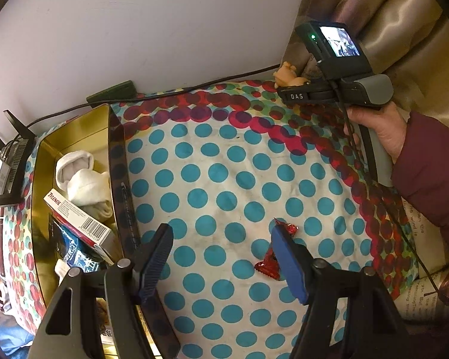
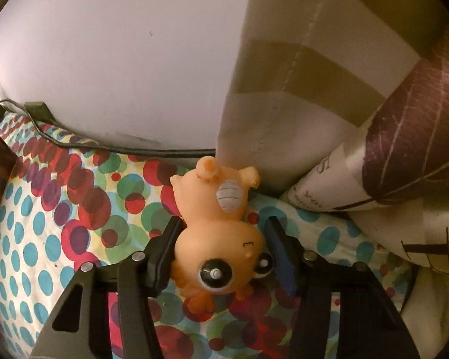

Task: Organize objects
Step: 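Grasp the orange toy figure with the right gripper, then grasp the red candy bar with the left gripper while the right gripper holds the toy, then carry the candy bar into the tray and release it with the left gripper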

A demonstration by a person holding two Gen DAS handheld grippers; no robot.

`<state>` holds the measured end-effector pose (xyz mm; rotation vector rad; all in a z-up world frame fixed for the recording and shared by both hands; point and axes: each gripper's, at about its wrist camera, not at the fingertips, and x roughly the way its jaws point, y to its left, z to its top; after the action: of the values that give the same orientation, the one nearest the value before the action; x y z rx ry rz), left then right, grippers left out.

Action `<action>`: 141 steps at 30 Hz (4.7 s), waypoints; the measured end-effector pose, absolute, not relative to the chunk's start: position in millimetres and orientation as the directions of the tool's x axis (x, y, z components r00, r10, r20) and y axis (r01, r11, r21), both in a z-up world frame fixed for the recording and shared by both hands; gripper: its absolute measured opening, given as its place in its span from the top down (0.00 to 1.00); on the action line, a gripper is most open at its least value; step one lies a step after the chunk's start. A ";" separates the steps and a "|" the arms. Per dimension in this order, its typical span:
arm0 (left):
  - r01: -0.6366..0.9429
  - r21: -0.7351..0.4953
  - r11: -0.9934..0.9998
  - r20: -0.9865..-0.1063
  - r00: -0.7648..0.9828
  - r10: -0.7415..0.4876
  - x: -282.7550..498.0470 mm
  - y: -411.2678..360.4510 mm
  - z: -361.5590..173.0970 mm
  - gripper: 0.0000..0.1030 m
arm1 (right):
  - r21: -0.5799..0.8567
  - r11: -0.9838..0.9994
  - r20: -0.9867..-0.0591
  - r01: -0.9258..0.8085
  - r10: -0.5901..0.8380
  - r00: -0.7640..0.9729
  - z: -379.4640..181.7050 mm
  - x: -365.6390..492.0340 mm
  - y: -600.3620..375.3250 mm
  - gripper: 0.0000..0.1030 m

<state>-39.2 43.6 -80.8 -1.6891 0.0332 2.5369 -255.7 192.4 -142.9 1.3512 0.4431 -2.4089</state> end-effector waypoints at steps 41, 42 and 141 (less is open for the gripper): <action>-0.329 -0.117 -0.937 -0.950 -0.238 0.202 -37.2 86.5 -128.0 0.32 | 0.159 -0.962 -0.812 0.222 -0.256 -0.524 -95.8 -95.2 289.7 0.49; -0.333 -0.116 -0.936 -0.951 -0.236 0.202 -37.9 88.0 -129.4 0.32 | 0.156 -0.964 -0.814 0.214 -0.248 -0.525 -97.0 -92.2 292.3 0.49; -0.415 -0.086 -0.906 -0.964 -0.196 0.181 -38.3 98.8 -155.4 0.81 | 0.346 -0.931 -0.811 0.112 -0.357 -0.463 -124.3 -24.3 295.3 0.48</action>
<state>-38.3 98.8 -155.4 -1.6932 0.2717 2.1514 -24.3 295.3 -124.3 1.4435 -0.3545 -2.4473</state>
